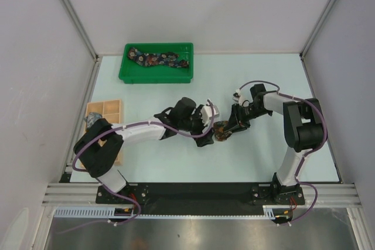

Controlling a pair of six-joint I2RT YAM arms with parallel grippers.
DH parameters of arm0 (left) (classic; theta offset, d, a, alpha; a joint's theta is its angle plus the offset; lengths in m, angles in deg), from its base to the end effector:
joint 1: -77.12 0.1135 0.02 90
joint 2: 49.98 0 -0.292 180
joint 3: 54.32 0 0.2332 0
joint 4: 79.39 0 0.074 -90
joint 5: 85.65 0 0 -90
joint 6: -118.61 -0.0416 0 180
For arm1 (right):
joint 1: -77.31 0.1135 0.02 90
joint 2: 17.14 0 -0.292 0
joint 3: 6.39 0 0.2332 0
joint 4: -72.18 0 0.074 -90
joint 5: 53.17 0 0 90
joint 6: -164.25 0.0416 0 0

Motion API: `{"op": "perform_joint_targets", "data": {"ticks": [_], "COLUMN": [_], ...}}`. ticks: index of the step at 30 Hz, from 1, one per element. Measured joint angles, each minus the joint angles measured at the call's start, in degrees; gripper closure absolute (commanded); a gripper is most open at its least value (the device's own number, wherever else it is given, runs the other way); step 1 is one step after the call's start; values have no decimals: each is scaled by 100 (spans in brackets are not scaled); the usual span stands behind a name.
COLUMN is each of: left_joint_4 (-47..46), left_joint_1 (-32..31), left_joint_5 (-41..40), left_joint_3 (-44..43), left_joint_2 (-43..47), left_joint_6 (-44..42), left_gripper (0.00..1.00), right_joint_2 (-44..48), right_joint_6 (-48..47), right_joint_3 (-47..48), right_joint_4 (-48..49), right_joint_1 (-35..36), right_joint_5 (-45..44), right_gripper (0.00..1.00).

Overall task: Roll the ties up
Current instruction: Pick up the tie at the center of the board.

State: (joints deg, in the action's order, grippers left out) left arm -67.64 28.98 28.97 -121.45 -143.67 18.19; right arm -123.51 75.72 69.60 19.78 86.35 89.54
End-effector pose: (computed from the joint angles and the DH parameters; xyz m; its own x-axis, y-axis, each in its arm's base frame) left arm 0.2107 -0.2612 0.2313 -0.2449 0.5198 -0.8184 0.9553 0.2737 -0.1121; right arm 0.3068 0.0823 0.1773 -0.9844 -0.1409 -0.1054 -0.1687 0.5864 0.7922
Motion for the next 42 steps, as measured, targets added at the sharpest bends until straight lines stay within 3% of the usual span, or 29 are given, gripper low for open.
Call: {"op": "perform_joint_targets", "data": {"ticks": [6,18,31,42], "left_joint_4": [385,105,-365,-699], "left_joint_1": [577,732,715,173], "left_joint_5": [317,791,1263,743], "left_joint_3": [0,37,-175,-417], "left_joint_2": [166,131,-715,-1023], "left_joint_6": [339,1093,-1099,-1519], "left_gripper": [3,1,0,1], "right_joint_2": [90,76,-133,-184], "right_joint_6": [7,-2,-409,-457], "right_joint_3": [0,0,2,11], "right_joint_4": [173,249,-39,-105], "right_joint_1": [0,114,175,186], "right_joint_5": [-20,-81,168,227], "right_gripper": [100,100,100,100]}}
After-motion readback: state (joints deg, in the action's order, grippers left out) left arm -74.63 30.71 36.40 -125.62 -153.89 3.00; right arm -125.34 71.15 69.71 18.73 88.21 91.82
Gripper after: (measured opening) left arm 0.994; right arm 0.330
